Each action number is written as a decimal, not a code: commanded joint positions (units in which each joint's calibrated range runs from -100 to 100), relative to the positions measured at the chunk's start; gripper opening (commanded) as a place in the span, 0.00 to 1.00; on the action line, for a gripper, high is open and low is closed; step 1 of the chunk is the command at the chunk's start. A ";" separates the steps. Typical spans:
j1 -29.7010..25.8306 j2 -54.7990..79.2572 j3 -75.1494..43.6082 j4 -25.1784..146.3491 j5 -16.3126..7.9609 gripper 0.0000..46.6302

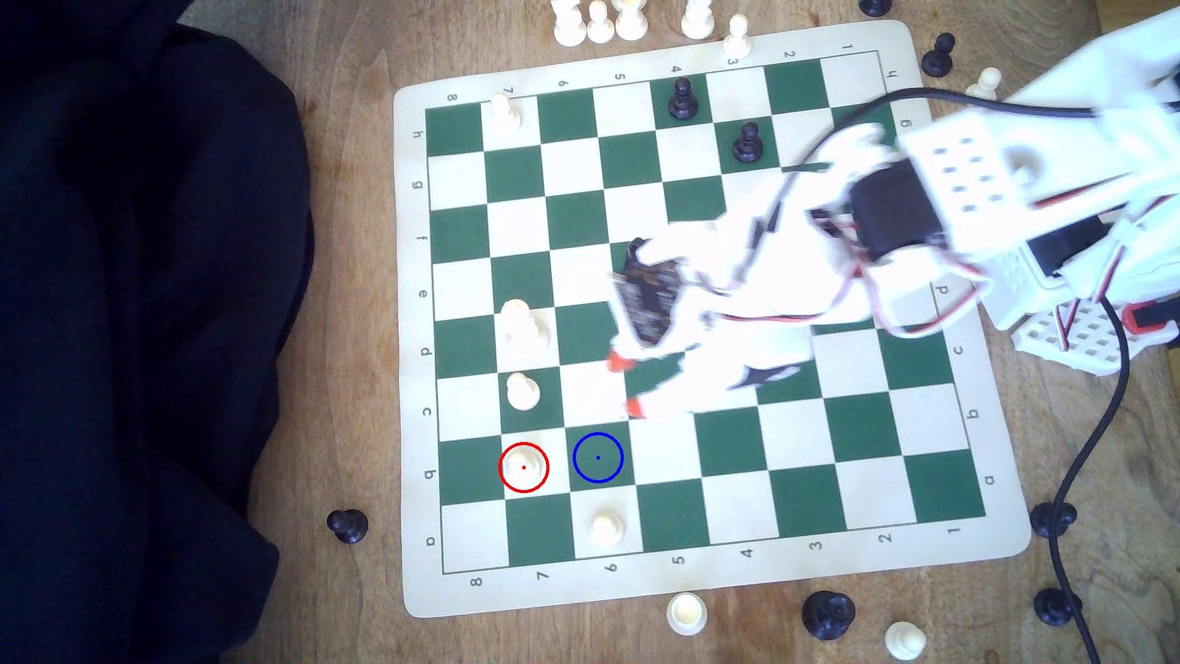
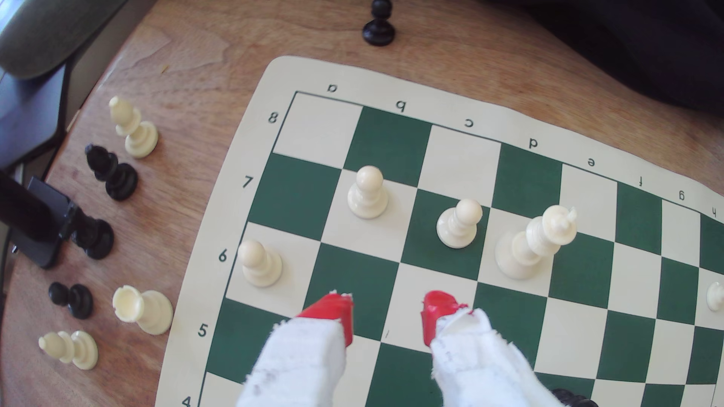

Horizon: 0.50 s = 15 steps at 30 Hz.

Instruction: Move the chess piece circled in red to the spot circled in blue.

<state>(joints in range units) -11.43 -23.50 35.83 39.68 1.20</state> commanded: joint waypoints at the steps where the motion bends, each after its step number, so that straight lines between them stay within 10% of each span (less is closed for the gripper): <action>1: 0.28 4.91 -10.72 -2.33 -0.73 0.23; 15: -0.18 24.61 -24.50 -2.09 -2.05 0.25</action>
<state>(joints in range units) -11.14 -0.29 18.75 37.21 -0.51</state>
